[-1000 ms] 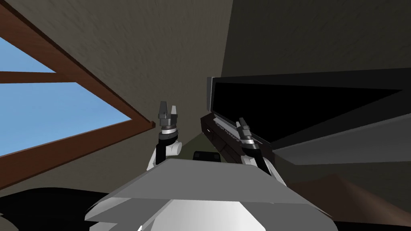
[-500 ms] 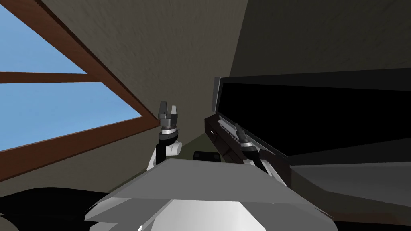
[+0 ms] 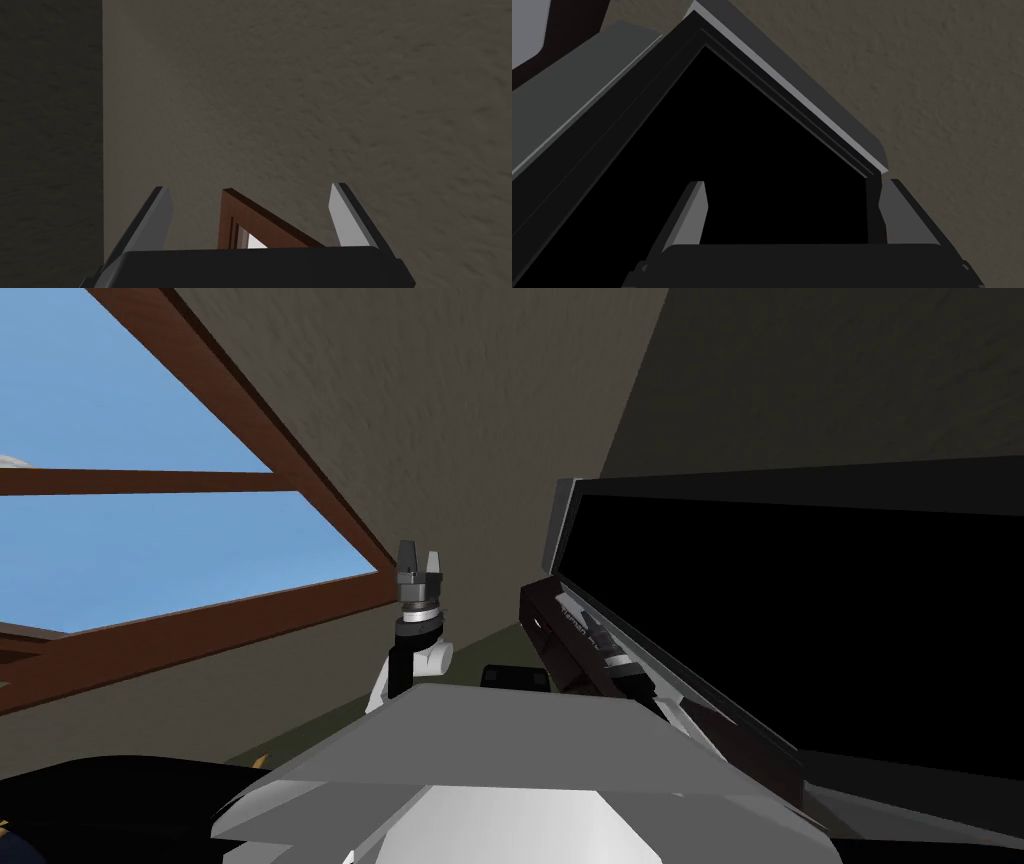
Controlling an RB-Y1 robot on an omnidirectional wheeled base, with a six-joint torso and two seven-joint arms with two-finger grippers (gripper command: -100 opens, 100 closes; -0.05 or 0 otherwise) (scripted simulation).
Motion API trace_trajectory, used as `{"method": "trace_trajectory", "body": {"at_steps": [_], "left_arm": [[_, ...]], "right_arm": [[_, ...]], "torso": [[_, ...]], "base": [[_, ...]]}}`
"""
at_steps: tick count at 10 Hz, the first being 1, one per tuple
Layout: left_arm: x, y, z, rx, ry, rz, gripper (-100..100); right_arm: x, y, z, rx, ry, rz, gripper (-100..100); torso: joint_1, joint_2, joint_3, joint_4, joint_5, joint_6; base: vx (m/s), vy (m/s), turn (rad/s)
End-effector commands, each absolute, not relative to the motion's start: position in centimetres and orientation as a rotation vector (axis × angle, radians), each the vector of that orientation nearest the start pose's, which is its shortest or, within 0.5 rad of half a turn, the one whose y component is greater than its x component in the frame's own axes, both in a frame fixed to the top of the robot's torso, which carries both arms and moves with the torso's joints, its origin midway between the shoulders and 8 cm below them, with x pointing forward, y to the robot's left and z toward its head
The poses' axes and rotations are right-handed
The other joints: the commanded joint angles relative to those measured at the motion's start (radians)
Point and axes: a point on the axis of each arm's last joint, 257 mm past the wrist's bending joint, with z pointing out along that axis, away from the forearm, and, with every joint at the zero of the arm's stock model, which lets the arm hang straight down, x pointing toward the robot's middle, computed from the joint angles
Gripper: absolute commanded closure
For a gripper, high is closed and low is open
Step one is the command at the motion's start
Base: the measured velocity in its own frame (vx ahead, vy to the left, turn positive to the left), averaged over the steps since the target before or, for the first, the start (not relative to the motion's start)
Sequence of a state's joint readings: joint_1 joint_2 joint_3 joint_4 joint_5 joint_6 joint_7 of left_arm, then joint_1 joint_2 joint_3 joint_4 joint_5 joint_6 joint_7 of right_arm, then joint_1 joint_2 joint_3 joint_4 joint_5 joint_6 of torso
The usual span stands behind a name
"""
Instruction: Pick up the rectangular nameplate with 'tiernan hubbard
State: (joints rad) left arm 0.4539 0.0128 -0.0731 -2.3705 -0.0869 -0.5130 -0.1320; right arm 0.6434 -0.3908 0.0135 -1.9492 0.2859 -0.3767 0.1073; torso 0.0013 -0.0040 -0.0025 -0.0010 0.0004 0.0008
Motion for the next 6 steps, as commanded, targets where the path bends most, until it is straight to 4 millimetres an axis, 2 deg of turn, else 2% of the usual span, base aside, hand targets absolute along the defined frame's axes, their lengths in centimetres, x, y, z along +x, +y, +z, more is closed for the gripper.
{"method": "trace_trajectory", "body": {"at_steps": [1,3,6], "left_arm": [[32.6,23.5,7.9,-0.442,0.591,-1.24,0],[32.6,23.5,7.9,-0.442,0.591,-1.24,0],[32.6,23.5,7.9,-0.442,0.591,-1.24,0]], "right_arm": [[34.3,-30.8,-24.7,0.482,1.569,0.721,-100],[32.4,-32.4,-28.6,0.441,1.686,0.63,-100],[28.6,-34.9,-34.2,0.375,1.866,0.499,-100]], "torso": [[0.0,0.0,0.0,0.0,0.0,0.0],[-0.001,0.0,0.0,0.0,0.0,-0.001],[-0.002,-0.001,-0.001,0.0,0.0,0.0]], "base": [[0.048,-0.001,0.175],[0.08,-0.014,0.287],[0.082,-0.025,0.272]]}}
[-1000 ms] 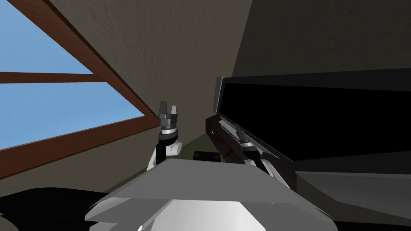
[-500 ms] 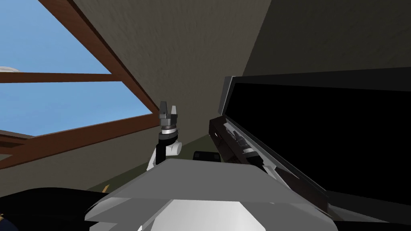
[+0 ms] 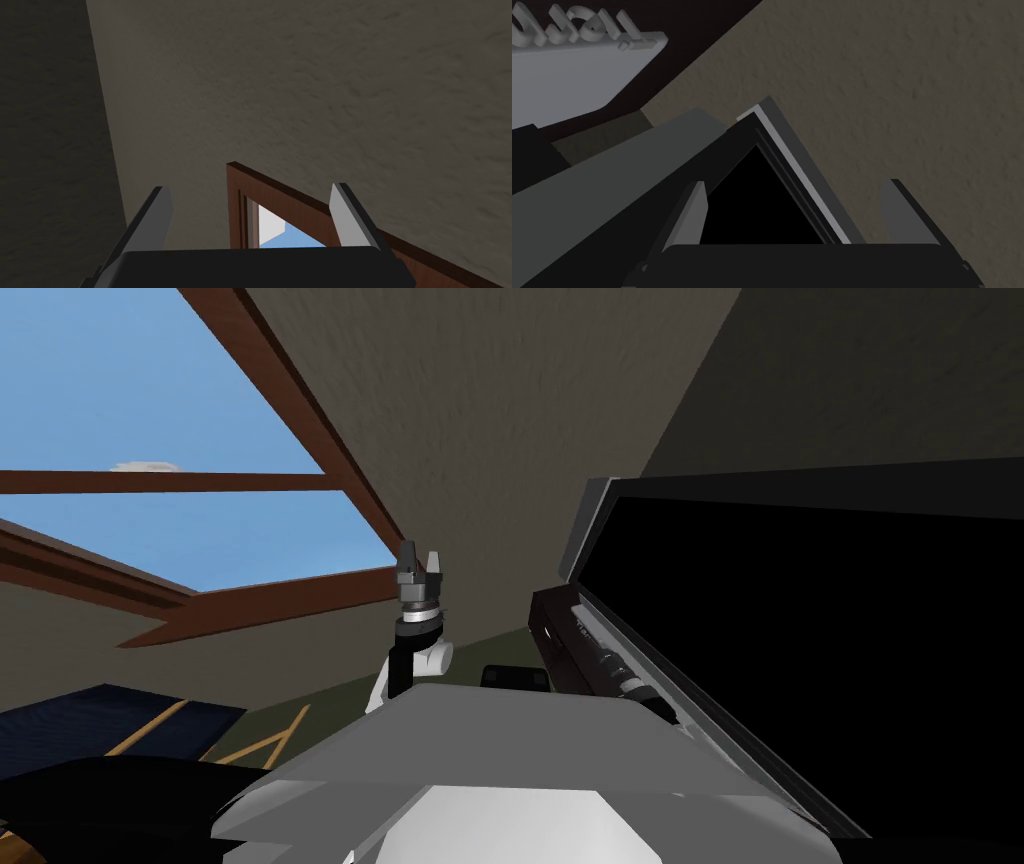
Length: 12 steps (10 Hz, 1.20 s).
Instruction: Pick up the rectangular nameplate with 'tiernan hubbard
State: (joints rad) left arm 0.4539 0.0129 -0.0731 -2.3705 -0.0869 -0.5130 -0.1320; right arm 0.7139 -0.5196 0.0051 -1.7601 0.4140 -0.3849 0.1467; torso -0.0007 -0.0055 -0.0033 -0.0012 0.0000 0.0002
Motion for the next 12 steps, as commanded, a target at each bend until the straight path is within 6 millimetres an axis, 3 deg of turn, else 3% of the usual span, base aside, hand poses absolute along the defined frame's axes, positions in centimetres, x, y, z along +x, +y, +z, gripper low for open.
{"method": "trace_trajectory", "body": {"at_steps": [1,2,3,5,6,8,9,12], "left_arm": [[32.6,23.5,7.9,-0.442,0.591,-1.24,0],[32.6,23.5,7.9,-0.442,0.591,-1.24,0],[32.6,23.5,7.9,-0.442,0.591,-1.24,0],[32.6,23.5,7.9,-0.442,0.591,-1.24,0],[32.6,23.5,7.9,-0.442,0.591,-1.24,0],[32.6,23.5,7.9,-0.442,0.591,-1.24,0],[32.6,23.5,7.9,-0.442,0.591,-1.24,0],[32.6,23.5,7.9,-0.442,0.591,-1.24,0]], "right_arm": [[27.0,-35.8,-36.1,0.353,1.926,0.457,-100],[25.3,-36.7,-37.7,0.33,1.986,0.417,-100],[25.3,-36.7,-37.7,0.33,1.986,0.417,-100],[21.7,-38.6,-40.8,0.281,2.102,0.341,-100],[21.7,-38.6,-40.8,0.281,2.102,0.341,-100],[17.9,-40.4,-43.2,0.23,2.212,0.271,-100],[17.9,-40.4,-43.2,0.23,2.212,0.271,-100],[12.4,-43.0,-45.8,0.15,2.357,0.18,-100]], "torso": [[0.0,0.0,0.0,0.0,0.0,0.0],[0.0,0.0,0.0,0.0,0.0,0.0],[-0.001,0.001,0.0,0.0,0.0,0.001],[0.001,0.003,0.001,0.001,0.0,0.0],[0.0,0.002,0.001,0.001,0.0,0.0],[0.001,0.003,0.002,0.001,0.0,0.001],[0.0,0.002,0.001,0.001,0.0,0.0],[0.0,0.003,0.002,0.001,0.0,0.001]], "base": [[0.08,-0.038,0.361],[0.075,-0.05,0.265],[0.042,-0.039,0.076],[0.038,-0.034,0.206],[0.033,-0.037,0.117],[0.041,-0.033,0.203],[0.032,-0.043,0.087],[0.036,-0.044,0.212]]}}
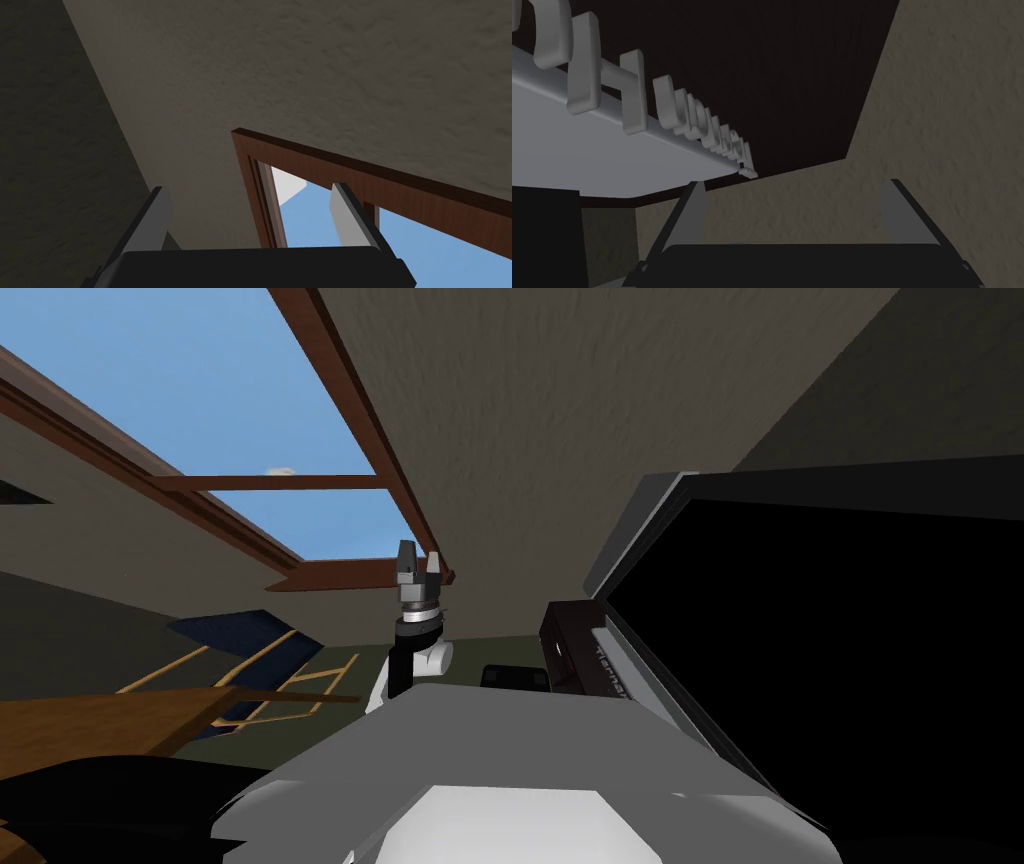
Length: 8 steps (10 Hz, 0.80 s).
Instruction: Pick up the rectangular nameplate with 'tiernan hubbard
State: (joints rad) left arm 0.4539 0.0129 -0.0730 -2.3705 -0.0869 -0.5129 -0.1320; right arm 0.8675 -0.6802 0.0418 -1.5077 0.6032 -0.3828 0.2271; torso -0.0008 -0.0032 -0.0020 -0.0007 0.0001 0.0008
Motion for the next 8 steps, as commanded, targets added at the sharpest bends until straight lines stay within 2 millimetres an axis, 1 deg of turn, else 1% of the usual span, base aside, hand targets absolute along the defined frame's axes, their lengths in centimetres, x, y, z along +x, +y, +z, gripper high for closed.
{"method": "trace_trajectory", "body": {"at_steps": [1,4,6,7,8], "left_arm": [[32.6,23.5,7.9,-0.442,0.591,-1.24,0],[32.6,23.5,7.9,-0.442,0.591,-1.24,0],[32.6,23.5,7.9,-0.442,0.591,-1.24,0],[32.6,23.5,7.9,-0.442,0.591,-1.24,0],[32.6,23.5,7.9,-0.442,0.591,-1.24,0]], "right_arm": [[10.7,-43.8,-46.4,0.123,2.399,0.154,-100],[6.3,-45.7,-47.6,0.054,2.506,0.095,-100],[4.1,-46.6,-48.1,0.019,2.558,0.07,-100],[3.2,-46.9,-48.2,0.006,2.577,0.061,-100],[4.1,-46.2,-48.2,0.014,2.56,0.074,-100]], "torso": [[0.0,0.0,0.0,0.0,0.0,0.0],[0.001,0.0,0.0,0.0,0.0,0.0],[0.001,0.0,0.0,0.0,0.0,0.0],[0.002,0.001,0.0,0.0,0.0,0.001],[-0.002,0.002,0.001,0.0,0.0,0.002]], "base": [[0.049,-0.061,0.182],[0.036,-0.048,0.155],[0.022,-0.03,0.124],[0.018,-0.013,0.081],[0.008,-0.002,0.012]]}}
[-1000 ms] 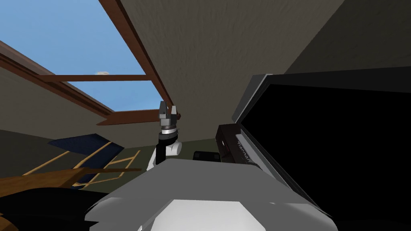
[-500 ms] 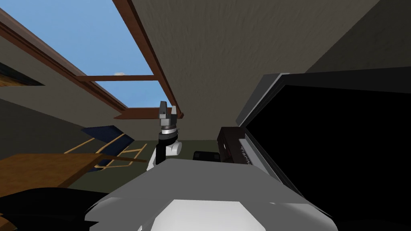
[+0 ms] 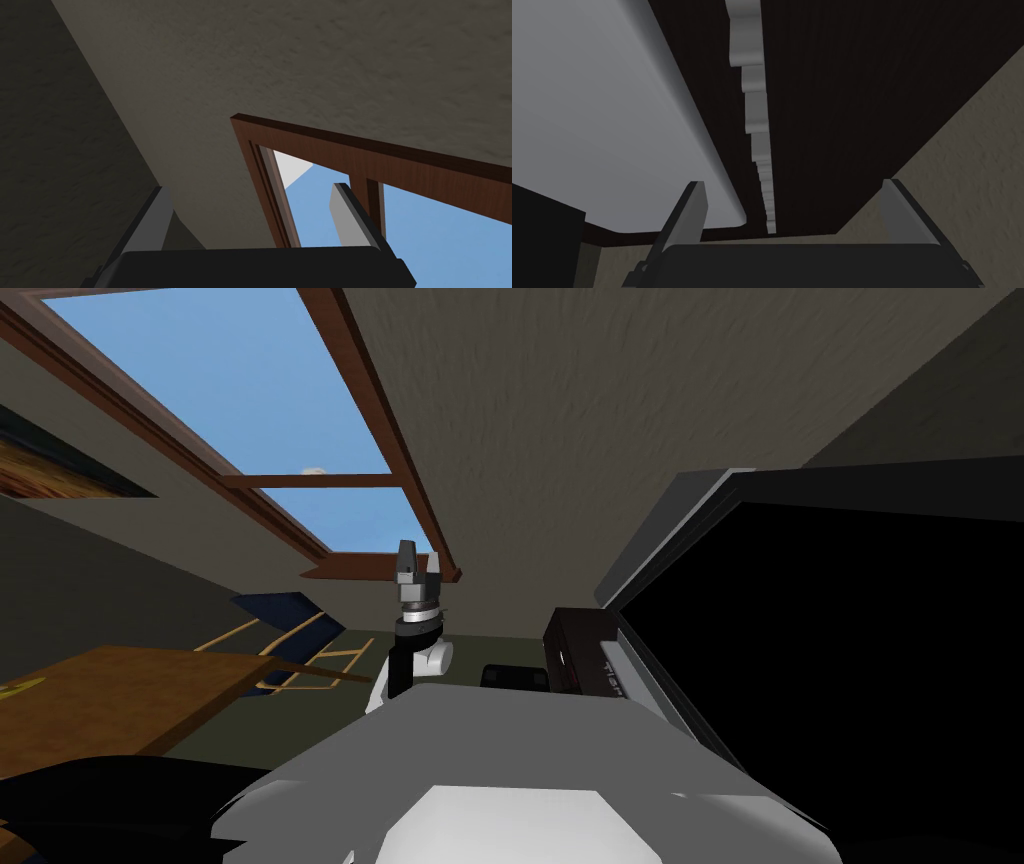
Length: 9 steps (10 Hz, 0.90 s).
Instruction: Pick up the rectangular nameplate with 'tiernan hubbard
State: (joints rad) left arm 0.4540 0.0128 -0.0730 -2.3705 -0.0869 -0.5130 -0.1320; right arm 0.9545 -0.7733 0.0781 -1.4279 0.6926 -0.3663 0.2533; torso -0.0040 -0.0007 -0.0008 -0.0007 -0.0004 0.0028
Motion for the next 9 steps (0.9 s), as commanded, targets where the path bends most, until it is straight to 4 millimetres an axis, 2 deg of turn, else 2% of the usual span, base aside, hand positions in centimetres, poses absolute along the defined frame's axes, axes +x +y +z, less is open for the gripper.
{"method": "trace_trajectory", "body": {"at_steps": [1,2,4,5,6,9], "left_arm": [[32.6,23.5,7.9,-0.442,0.591,-1.24,0],[32.6,23.5,7.9,-0.442,0.591,-1.24,0],[32.6,23.5,7.9,-0.442,0.591,-1.24,0],[32.6,23.5,7.9,-0.442,0.591,-1.24,0],[32.6,23.5,7.9,-0.442,0.591,-1.24,0],[32.6,23.5,7.9,-0.442,0.591,-1.24,0]], "right_arm": [[4.0,-46.2,-48.2,0.01,2.562,0.075,0],[4.3,-46.2,-49.1,0.025,2.56,0.066,-100],[4.5,-46.1,-49.8,0.035,2.56,0.061,-100],[4.5,-46.1,-49.4,0.032,2.559,0.063,-100],[4.6,-46.1,-49.5,0.032,2.56,0.062,100],[4.6,-46.1,-49.5,0.032,2.56,0.062,100]], "torso": [[0.0,0.0,0.0,0.0,0.0,0.0],[0.0,0.001,0.0,0.0,0.0,0.0],[-0.001,0.001,0.0,0.0,0.0,0.0],[-0.001,0.001,0.001,0.0,0.0,0.0],[0.0,0.001,0.001,0.0,0.0,0.0],[0.0,0.001,0.001,0.0,0.0,0.0]], "base": [[0.0,0.0,0.0],[-0.001,0.003,0.101],[-0.001,0.0,0.062],[0.0,0.0,0.0],[0.0,0.0,0.0],[0.0,0.0,0.0]]}}
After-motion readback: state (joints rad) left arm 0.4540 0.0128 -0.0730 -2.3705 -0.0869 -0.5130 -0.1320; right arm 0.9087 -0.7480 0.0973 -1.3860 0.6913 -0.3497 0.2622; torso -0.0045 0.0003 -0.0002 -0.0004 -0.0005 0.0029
